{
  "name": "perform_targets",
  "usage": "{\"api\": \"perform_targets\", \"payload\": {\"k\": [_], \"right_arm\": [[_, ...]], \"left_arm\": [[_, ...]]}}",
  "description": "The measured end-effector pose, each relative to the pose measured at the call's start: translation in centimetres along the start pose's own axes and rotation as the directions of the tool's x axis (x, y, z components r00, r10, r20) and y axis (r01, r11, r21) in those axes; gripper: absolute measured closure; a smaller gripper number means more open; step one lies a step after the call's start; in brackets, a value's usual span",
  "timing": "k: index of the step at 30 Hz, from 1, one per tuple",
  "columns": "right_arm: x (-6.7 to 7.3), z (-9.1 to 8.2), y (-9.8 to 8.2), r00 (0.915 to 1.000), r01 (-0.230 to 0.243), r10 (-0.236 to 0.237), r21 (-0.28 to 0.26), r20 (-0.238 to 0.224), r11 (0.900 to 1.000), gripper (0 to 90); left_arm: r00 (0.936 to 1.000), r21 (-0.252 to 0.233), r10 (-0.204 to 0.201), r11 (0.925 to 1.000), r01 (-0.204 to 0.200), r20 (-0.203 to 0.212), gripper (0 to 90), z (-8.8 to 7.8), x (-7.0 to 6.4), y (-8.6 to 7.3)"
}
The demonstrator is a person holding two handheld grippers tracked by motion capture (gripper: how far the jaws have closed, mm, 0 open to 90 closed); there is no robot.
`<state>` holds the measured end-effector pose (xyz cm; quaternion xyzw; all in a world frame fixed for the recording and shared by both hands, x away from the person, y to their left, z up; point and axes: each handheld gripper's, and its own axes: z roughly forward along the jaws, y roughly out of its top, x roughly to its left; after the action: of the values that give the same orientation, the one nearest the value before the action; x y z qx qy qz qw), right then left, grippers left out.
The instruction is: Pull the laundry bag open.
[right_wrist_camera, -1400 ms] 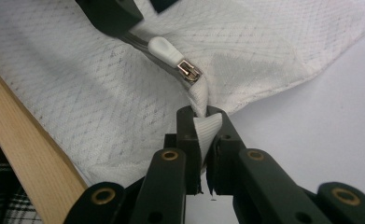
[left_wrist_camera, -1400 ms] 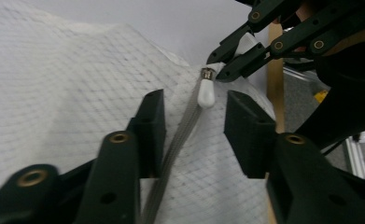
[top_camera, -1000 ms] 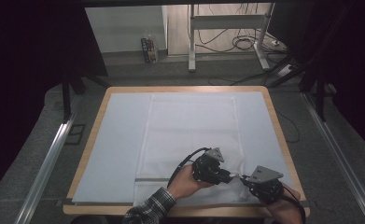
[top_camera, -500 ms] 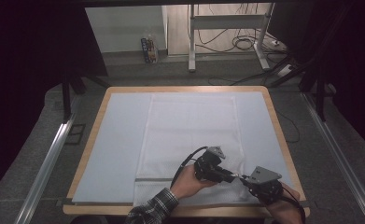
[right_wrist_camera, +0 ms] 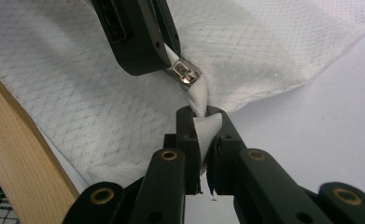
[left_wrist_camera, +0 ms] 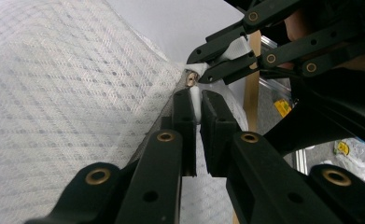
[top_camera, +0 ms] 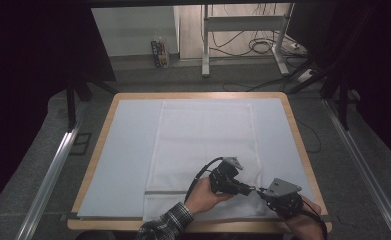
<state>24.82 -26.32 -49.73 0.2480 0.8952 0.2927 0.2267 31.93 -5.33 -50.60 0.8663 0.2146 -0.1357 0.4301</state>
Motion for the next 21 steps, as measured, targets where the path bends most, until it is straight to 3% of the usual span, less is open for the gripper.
{"api": "perform_targets", "payload": {"k": [3, 7, 11, 12, 15, 21], "right_arm": [[-0.1, 0.0, 0.0, 0.9999, -0.007, 0.007, -0.004, -0.008, 1.0, 79.8], [-0.3, 0.1, 0.0, 0.9997, -0.024, 0.024, -0.022, 0.002, 0.999, 58.8], [-0.5, 0.4, 0.2, 1.0, 0.002, -0.002, -0.029, -0.002, 1.0, 49.9], [-0.5, 0.5, 0.3, 0.9999, 0.012, -0.012, -0.032, -0.005, 0.999, 49.0], [-0.6, 1.0, 0.7, 0.999, 0.043, -0.043, -0.035, -0.014, 0.998, 47.6], [-0.8, 1.6, 0.8, 0.9953, 0.079, -0.08, -0.022, -0.054, 0.997, 62.2]], "left_arm": [[1.0, -0.007, 0.007, 1.0, -0.006, 0.003, 85.9, -0.1, 0.1, 0.0], [0.9999, -0.006, 0.001, 1.0, 0.0, 0.011, 86.3, -0.1, 0.2, 0.0], [0.9996, 0.011, 0.016, 0.9998, -0.016, 0.021, 86.4, -0.3, 0.4, 0.1], [0.9996, -0.001, -0.001, 1.0, 0.001, 0.029, 86.4, -0.2, 0.3, 0.1], [0.9993, 0.003, 0.005, 1.0, -0.005, 0.038, 86.6, -0.3, 0.4, 0.1], [0.9977, 0.0, 0.01, 0.9999, -0.01, 0.067, 86.8, -0.4, 0.5, 0.1]]}}
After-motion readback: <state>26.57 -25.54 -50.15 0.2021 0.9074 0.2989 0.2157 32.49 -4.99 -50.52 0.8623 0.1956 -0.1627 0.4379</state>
